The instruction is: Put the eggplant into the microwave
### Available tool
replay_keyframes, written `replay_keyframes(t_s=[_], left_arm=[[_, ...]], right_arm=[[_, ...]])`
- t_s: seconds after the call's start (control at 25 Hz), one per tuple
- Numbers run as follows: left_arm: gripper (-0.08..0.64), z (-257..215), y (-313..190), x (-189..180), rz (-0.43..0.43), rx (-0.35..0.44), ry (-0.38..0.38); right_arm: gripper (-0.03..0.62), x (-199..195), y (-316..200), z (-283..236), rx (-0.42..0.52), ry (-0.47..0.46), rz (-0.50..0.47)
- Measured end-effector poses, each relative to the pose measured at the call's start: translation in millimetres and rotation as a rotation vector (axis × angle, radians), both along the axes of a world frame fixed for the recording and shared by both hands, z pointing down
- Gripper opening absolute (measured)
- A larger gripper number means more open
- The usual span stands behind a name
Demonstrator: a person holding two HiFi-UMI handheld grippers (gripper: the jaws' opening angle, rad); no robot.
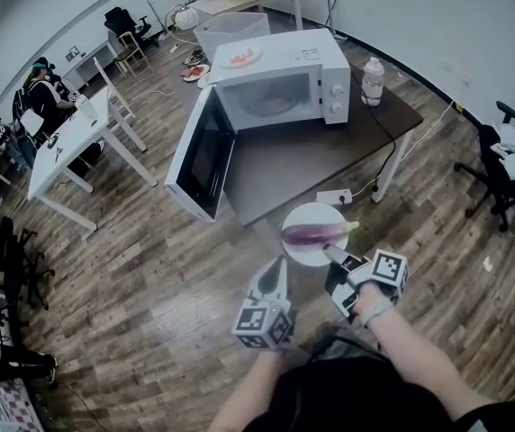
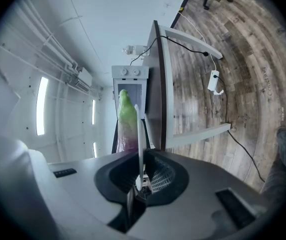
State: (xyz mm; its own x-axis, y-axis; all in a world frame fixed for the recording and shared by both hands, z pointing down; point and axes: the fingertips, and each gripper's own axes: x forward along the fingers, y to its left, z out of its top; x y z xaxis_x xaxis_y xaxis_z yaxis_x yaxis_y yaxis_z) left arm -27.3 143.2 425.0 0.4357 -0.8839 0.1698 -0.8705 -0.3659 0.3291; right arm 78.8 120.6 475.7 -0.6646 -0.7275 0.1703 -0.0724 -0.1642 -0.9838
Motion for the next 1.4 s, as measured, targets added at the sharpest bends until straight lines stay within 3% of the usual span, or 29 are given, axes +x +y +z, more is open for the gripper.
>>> replay_keyframes(t_s=[0.68, 1.0, 1.4], left_arm=[[0.000, 10.4, -29.3, 9.7, -0.041, -0.025, -0.042], [0.000, 20.8, -44.4, 17.9, -0.009, -0.063, -0.058], [0.000, 17.7, -109.0, 13.2, 0.014, -0.033, -0.049]], right_arm=[[0.020, 18.7, -36.1, 10.0, -0.011, 0.003, -0.022], [0.020, 24.3, -58.6, 20.3, -0.033, 0.016, -0.021], [0.020, 17.9, -110.8, 18.1, -0.016, 0.028, -0.020]])
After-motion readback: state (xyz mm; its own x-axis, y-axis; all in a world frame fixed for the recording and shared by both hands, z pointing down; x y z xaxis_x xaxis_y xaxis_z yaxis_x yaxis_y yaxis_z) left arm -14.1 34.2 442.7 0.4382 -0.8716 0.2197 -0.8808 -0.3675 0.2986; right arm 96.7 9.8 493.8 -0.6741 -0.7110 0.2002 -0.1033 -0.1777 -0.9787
